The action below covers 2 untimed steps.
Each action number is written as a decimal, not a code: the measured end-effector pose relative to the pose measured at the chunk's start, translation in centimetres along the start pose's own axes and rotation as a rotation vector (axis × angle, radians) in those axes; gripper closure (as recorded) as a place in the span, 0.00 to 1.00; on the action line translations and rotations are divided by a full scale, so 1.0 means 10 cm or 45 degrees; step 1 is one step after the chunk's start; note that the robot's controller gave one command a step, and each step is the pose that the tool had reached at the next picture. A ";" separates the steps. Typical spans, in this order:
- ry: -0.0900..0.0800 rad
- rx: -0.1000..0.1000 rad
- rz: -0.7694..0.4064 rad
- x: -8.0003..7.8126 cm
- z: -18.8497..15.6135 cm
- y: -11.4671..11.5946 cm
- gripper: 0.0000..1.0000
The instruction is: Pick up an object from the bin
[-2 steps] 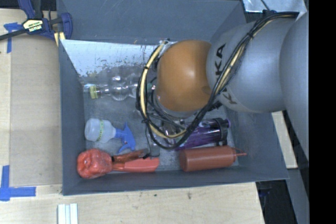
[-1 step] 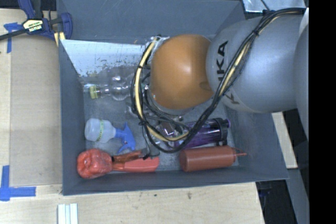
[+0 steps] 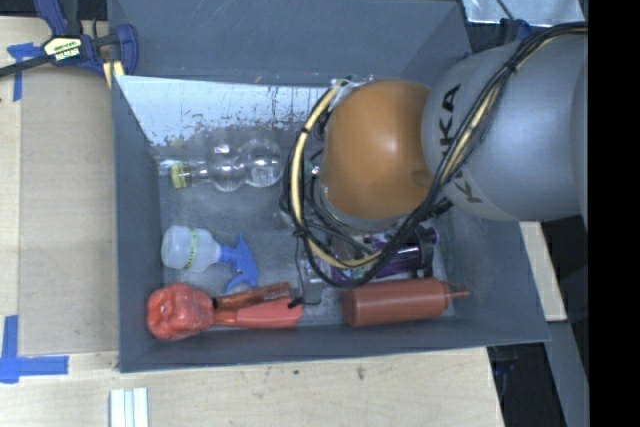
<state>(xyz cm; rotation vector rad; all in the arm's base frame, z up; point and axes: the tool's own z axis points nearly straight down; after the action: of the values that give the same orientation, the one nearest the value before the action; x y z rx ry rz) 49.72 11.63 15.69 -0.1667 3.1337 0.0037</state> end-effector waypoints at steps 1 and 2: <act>0.000 0.003 -0.318 -0.58 0.09 -0.27 0.00; -0.002 0.002 -0.280 -0.49 0.04 -0.73 0.00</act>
Offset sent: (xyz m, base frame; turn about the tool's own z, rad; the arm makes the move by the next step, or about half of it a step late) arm 0.0271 -0.1071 0.0015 -0.1040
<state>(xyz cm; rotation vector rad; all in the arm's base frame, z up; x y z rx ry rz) 55.37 4.91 15.27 -0.5090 3.0946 0.0012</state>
